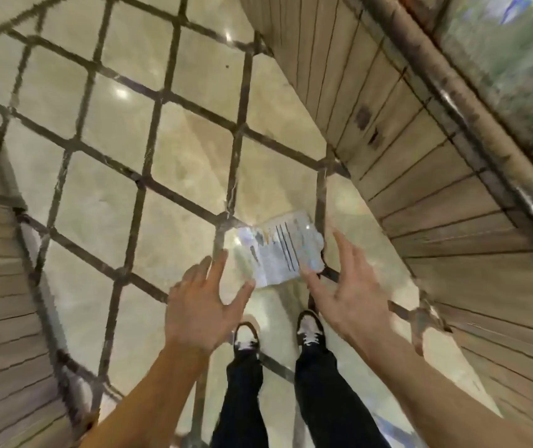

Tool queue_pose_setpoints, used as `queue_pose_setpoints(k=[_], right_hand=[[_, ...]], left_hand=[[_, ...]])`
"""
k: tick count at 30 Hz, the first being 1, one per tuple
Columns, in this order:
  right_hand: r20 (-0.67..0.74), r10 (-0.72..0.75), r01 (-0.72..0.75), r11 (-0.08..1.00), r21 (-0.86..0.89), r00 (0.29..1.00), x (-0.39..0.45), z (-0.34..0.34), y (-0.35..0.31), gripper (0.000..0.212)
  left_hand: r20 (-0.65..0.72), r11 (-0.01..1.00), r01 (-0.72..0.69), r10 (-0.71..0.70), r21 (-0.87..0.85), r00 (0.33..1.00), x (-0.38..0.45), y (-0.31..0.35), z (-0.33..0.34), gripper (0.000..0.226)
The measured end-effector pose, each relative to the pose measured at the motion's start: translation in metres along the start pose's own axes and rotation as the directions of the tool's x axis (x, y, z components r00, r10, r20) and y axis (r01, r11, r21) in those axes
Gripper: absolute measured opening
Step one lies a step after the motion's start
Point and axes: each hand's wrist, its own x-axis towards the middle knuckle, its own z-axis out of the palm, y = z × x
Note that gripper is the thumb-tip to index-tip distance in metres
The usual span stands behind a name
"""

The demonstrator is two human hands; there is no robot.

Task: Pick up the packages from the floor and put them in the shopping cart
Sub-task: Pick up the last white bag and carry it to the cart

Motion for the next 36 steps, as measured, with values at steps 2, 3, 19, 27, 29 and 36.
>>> queue_pose_setpoints(k=[2, 3, 19, 27, 29, 36], right_hand=[[0.024, 0.082, -0.084, 0.994, 0.074, 0.996, 0.026, 0.049, 0.026, 0.089], [0.026, 0.121, -0.123, 0.988, 0.097, 0.992, 0.039, 0.073, 0.04, 0.089], [0.301, 0.718, -0.616, 0.221, 0.757, 0.628, 0.229, 0.362, 0.162, 0.105], [0.129, 0.773, -0.363, 0.137, 0.922, 0.621, 0.255, 0.39, 0.195, 0.098], [0.086, 0.746, -0.4, 0.252, 0.881, 0.66, 0.249, 0.391, 0.209, 0.099], [0.036, 0.623, -0.409, 0.467, 0.784, 0.781, 0.245, 0.391, 0.233, 0.082]], left_hand=[[0.058, 0.999, -0.027, 0.025, 0.044, 0.998, 0.053, -0.006, 0.054, 0.089], [0.069, 0.998, -0.043, 0.039, 0.052, 0.997, 0.079, -0.01, 0.082, 0.092], [-0.01, 0.914, -0.402, 0.403, -0.051, 0.915, 0.38, -0.019, 0.345, 0.085], [-0.058, 0.942, -0.333, 0.335, 0.045, 0.941, 0.369, -0.02, 0.391, 0.089], [-0.001, 0.969, -0.245, 0.245, 0.015, 0.97, 0.364, -0.031, 0.394, 0.098], [0.224, 0.839, -0.008, 0.154, -0.544, 0.962, 0.358, -0.046, 0.411, 0.103]])
